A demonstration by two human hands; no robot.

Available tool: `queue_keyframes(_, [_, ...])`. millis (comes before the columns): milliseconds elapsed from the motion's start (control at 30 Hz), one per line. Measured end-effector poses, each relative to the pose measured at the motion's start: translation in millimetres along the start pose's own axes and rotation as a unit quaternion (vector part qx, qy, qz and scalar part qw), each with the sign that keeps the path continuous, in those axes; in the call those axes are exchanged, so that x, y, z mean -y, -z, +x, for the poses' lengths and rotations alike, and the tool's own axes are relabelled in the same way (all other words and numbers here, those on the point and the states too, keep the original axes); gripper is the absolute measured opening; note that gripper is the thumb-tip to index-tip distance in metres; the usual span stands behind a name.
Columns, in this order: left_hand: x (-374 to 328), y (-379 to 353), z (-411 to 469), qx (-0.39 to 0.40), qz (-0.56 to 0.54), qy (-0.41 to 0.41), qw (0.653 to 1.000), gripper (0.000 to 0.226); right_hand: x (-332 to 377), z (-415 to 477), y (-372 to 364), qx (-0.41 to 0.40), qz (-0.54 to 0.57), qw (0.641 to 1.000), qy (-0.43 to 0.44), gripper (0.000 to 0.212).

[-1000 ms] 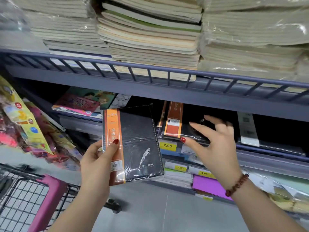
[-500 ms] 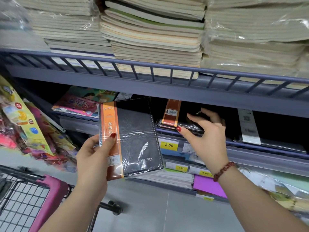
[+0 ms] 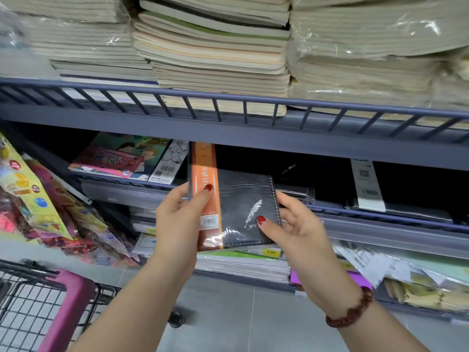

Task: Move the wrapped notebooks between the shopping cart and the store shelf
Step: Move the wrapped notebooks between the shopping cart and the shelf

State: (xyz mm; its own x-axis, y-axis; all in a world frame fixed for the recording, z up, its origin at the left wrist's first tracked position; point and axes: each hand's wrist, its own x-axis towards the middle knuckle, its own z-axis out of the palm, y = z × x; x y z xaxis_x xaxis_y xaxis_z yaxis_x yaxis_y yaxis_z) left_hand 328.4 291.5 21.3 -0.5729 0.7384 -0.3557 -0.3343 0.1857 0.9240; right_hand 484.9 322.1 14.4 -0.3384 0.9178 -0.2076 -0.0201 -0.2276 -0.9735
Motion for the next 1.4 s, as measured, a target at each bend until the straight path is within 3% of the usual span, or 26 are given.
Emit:
queue_keyframes(67, [-2,-2,0,0.069,0.034,0.001,0.997,0.027,0,-1,4,-0.024,0.032,0.999,0.014,0.036])
queue_keyframes(200, [-6,9,-2,0.157,0.107,-0.003,0.982,0.099,1,-4,8,-0.081,0.053,0.994,0.045,0.033])
queue_keyframes(267, [-3,13,-4,0.197,0.12,-0.022,0.973,0.108,1,-5,11,-0.1,0.037,0.993,0.057,0.045])
queue_keyframes(433, [1,11,5,0.196,0.143,-0.077,0.967,0.098,1,-7,20,-0.086,-0.083,0.991,0.066,0.083])
queue_keyframes(733, [-5,-24,47,0.161,0.26,-0.155,0.939,0.072,9,28,36,-0.178,-0.32,0.92,0.14,0.061])
queue_keyframes(867, [-2,-32,56,0.162,0.289,-0.166,0.929,0.072,4,40,42,-0.185,-0.331,0.916,0.134,0.06])
queue_keyframes(1000, [2,-37,62,0.157,0.287,-0.188,0.926,0.057,-2,50,45,-0.192,-0.336,0.913,0.13,0.061])
queue_keyframes(1233, [10,-36,60,0.161,0.257,-0.183,0.935,0.073,-10,51,48,-0.184,-0.336,0.915,0.129,0.06])
queue_keyframes(1400, [9,-35,53,0.149,0.328,-0.198,0.911,0.063,0,46,51,-0.138,-0.422,0.887,0.125,0.062])
